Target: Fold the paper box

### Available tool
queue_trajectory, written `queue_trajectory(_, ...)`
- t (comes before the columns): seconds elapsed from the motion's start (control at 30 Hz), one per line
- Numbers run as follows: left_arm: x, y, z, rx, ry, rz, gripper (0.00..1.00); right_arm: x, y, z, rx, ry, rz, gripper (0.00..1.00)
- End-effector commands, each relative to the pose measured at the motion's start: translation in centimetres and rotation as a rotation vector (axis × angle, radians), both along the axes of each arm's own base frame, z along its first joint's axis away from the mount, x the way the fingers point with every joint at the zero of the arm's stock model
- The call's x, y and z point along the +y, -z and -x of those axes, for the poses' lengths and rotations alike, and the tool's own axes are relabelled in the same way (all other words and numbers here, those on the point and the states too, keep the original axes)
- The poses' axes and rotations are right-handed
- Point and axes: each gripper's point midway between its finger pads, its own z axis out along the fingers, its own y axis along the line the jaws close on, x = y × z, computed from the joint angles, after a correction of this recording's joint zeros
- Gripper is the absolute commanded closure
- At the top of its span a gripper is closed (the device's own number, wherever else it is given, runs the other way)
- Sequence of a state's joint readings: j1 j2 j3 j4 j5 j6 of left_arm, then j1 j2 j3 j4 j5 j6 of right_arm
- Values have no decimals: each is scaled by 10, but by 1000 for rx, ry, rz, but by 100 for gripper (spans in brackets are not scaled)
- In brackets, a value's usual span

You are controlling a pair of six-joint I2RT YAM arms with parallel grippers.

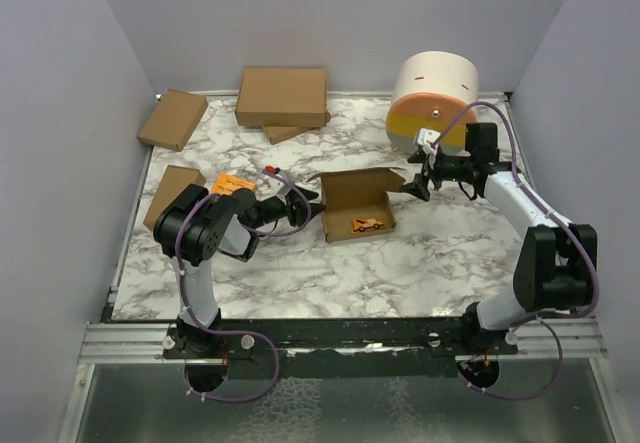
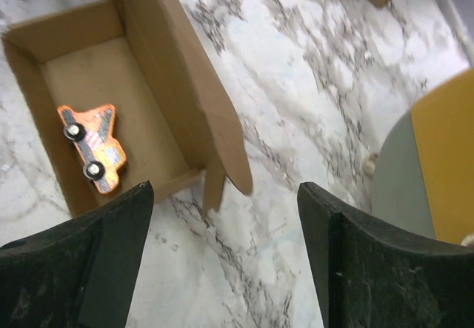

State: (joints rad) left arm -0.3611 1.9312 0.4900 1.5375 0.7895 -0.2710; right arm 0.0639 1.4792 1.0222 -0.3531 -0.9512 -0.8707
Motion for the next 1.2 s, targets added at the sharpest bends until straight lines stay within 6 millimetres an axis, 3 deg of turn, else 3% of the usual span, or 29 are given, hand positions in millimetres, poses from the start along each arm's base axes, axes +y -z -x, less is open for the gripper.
queue_trajectory(0.0,-3,-46,-1,-238,35,80,54,-10,8,-18,16,25,-26,23)
queue_trajectory(0.17,-5,-47,-3,-237,42,84,54,-5,10,-23,38,25,-70,39)
queue_trajectory(0.27,-6,-48,-4,-237,46,87,54,1,15,-19,57,2,-86,56)
queue_trajectory(0.37,-6,-48,-4,-239,49,88,55,7,19,-13,62,-15,-88,81)
queue_trajectory(0.43,-6,-49,-5,-240,49,89,55,9,18,-10,59,-15,-87,89)
queue_trajectory(0.7,-8,-50,-6,-240,60,94,56,4,12,1,-36,43,-77,98)
queue_trajectory(0.97,-7,-57,-10,-249,59,105,56,8,-15,-18,-237,12,-89,99)
queue_trajectory(1.17,0,-56,-18,-256,44,98,57,18,-15,-22,-317,-93,-103,99)
